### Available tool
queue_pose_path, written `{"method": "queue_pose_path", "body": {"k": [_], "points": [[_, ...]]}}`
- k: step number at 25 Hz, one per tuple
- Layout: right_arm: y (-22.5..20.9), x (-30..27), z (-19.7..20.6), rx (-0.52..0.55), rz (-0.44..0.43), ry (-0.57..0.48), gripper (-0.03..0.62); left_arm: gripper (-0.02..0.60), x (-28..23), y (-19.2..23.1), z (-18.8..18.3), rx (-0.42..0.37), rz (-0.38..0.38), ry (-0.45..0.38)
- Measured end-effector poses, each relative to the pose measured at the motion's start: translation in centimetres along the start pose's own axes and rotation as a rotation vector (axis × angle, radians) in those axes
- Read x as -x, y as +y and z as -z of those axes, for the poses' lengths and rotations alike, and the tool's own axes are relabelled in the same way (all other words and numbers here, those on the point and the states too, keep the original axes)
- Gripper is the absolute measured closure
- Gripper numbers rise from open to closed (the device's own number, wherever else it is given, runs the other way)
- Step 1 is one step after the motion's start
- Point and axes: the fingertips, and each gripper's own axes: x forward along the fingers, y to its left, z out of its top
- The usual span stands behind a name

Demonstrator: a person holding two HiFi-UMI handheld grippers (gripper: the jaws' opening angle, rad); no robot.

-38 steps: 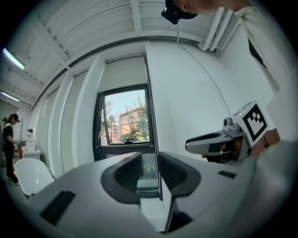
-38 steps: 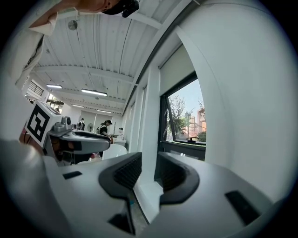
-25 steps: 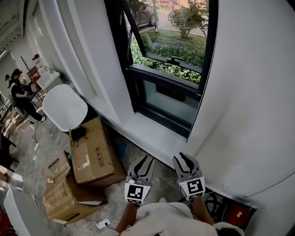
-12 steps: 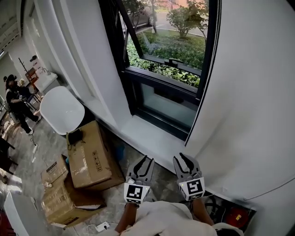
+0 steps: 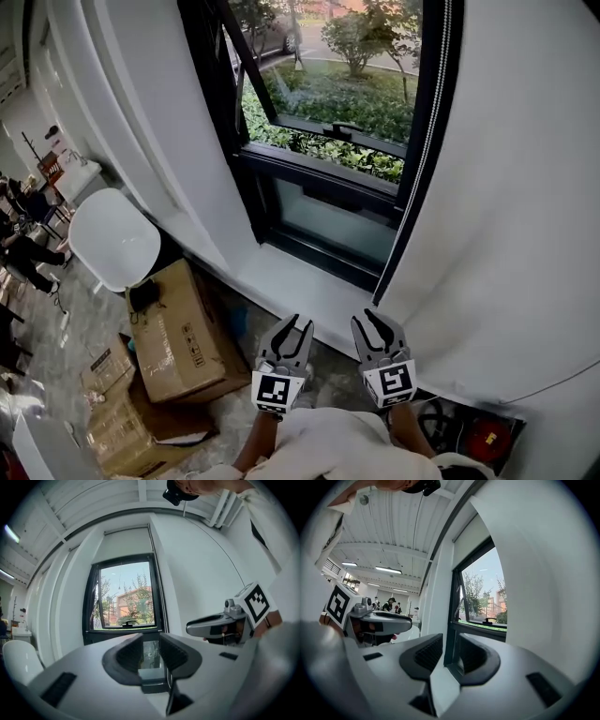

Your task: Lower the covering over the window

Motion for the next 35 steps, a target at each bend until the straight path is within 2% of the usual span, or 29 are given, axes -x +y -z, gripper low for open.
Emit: {"method": "queue_pose_path", "body": {"k": [18,22,26,35], "points": [[-4.4,-11.7,-0.7,-0.010,0.201,0.046,0.502,0.469,-10.8,8.7,0.6,0.022,0.198,-0.015],[-5.4,-13.4,-0.7,-0.011,0.259,0.057,0.502,0.469,-13.3,9.9,0.6,0.029,0.255,-0.042],[-6.8,-14.7,-0.5,-0.015,0.321,0.066,0.501,0.469,-15.6,10.3,1.1,0.039,0.317,-0.035],[-10.1,-16.3,0.0,-0.019,0.468,0.092,0.502,0.469,-20.5,10.5,0.7,0.019,0.457,-0.085]]}}
